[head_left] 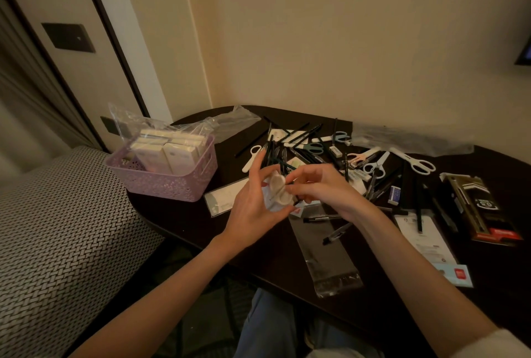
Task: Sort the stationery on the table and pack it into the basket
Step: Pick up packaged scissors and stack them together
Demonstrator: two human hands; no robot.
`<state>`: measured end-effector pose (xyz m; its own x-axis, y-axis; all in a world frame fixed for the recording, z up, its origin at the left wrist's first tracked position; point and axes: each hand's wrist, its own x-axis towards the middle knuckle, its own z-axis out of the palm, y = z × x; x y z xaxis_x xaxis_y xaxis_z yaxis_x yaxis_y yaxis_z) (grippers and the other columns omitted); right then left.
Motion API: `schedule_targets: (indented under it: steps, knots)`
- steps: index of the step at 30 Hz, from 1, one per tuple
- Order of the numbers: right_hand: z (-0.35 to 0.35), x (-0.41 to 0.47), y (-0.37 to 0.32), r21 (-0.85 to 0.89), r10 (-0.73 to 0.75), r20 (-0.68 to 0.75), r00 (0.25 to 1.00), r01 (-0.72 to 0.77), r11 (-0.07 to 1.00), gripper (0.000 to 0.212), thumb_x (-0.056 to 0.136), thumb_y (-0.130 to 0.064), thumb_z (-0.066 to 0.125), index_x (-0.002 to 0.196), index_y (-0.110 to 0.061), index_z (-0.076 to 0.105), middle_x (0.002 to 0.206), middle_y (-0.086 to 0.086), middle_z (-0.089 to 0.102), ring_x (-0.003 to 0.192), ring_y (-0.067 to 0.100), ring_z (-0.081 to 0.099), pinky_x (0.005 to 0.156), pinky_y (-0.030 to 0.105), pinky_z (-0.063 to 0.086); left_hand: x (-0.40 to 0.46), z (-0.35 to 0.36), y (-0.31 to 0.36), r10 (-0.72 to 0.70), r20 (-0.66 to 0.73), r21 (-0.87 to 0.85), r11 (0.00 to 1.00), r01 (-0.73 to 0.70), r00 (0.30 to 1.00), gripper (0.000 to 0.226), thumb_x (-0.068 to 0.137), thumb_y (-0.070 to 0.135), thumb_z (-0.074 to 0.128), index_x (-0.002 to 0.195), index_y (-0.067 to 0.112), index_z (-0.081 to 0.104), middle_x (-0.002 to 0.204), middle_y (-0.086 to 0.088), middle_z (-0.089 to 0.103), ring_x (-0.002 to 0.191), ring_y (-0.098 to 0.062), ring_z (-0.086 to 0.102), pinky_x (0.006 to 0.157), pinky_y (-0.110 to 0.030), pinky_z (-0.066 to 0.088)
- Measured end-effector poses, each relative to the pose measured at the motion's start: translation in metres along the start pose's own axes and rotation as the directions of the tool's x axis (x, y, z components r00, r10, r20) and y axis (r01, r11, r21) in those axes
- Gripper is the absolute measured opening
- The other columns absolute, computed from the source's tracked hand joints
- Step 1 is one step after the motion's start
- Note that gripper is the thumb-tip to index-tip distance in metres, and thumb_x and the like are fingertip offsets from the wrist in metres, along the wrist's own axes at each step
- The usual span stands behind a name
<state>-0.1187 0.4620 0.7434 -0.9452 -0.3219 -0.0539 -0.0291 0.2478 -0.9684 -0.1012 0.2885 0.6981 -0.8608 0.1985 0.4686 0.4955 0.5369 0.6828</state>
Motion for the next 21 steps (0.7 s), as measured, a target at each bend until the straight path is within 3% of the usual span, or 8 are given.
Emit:
schedule_targets:
  steps: [3, 7, 12, 15, 19, 21]
  knots:
    - [0.002, 0.004, 0.002, -0.032, 0.003, 0.010, 1.000, -0.003, 0.999, 0.015, 0.082, -0.015, 0.074, 0.097, -0.015, 0.073, 0.077, 0.009, 0.058, 0.072, 0.017, 0.051, 0.056, 0.021, 0.039, 0.000, 0.001, -0.006, -0.012, -0.042, -0.007, 1.000, 0.012, 0.999, 0.112, 0.073, 0.037, 0.081, 0.148, 0.034, -0.003, 0.142, 0.003, 0.047, 0.121, 0.007, 0.044, 0.092, -0.004, 0.038]
    - [0.001, 0.006, 0.005, -0.045, -0.054, 0.051, 0.997, 0.056, 0.997, 0.017, 0.089, -0.017, 0.066, 0.105, -0.019, 0.074, 0.082, 0.000, 0.067, 0.072, 0.011, 0.055, 0.055, 0.019, 0.043, -0.001, -0.002, -0.008, -0.013, -0.101, -0.004, 1.000, 0.013, 0.995, 0.109, 0.073, 0.037, 0.081, 0.144, 0.044, -0.002, 0.141, 0.002, 0.048, 0.117, 0.012, 0.046, 0.089, -0.006, 0.041]
    - [0.002, 0.003, 0.006, -0.011, -0.110, 0.185, 0.977, 0.114, 0.993, 0.028, 0.093, -0.010, 0.059, 0.119, -0.017, 0.068, 0.109, -0.004, 0.070, 0.099, 0.010, 0.065, 0.079, 0.025, 0.054, -0.002, -0.005, -0.012, -0.037, -0.182, 0.000, 0.999, 0.038, 0.983, 0.106, 0.070, 0.042, 0.082, 0.146, 0.033, 0.009, 0.136, 0.005, 0.051, 0.114, 0.008, 0.050, 0.088, -0.001, 0.038]
    - [0.014, 0.007, 0.007, -0.171, -0.254, 0.052, 0.966, 0.259, 0.951, 0.023, 0.084, -0.018, 0.072, 0.107, -0.019, 0.072, 0.098, -0.005, 0.068, 0.089, 0.007, 0.065, 0.078, 0.024, 0.054, -0.002, -0.004, -0.012, -0.051, -0.195, 0.012, 0.998, 0.054, 0.980, 0.101, 0.071, 0.045, 0.080, 0.147, 0.024, 0.017, 0.128, 0.015, 0.046, 0.110, 0.014, 0.046, 0.086, -0.006, 0.041]
    - [0.027, 0.019, 0.008, -0.418, -0.389, -0.138, 0.911, 0.302, 0.857, 0.010, 0.079, -0.017, 0.076, 0.089, -0.019, 0.076, 0.085, -0.005, 0.062, 0.078, 0.006, 0.059, 0.071, 0.021, 0.050, -0.001, -0.003, -0.018, -0.035, -0.141, 0.062, 0.997, 0.044, 0.989, 0.102, 0.066, 0.050, 0.080, 0.146, 0.021, 0.023, 0.134, 0.004, 0.050, 0.122, -0.007, 0.048, 0.098, -0.027, 0.044]
    - [0.029, 0.023, 0.008, -0.420, -0.403, -0.172, 0.899, 0.304, 0.855, 0.010, 0.080, -0.014, 0.075, 0.089, -0.017, 0.077, 0.086, -0.005, 0.064, 0.082, 0.005, 0.060, 0.073, 0.016, 0.049, 0.001, -0.007, -0.024, -0.043, -0.091, 0.035, 0.998, 0.047, 0.995, 0.103, 0.064, 0.042, 0.085, 0.146, 0.020, 0.025, 0.133, 0.003, 0.050, 0.123, -0.009, 0.047, 0.100, -0.024, 0.042]
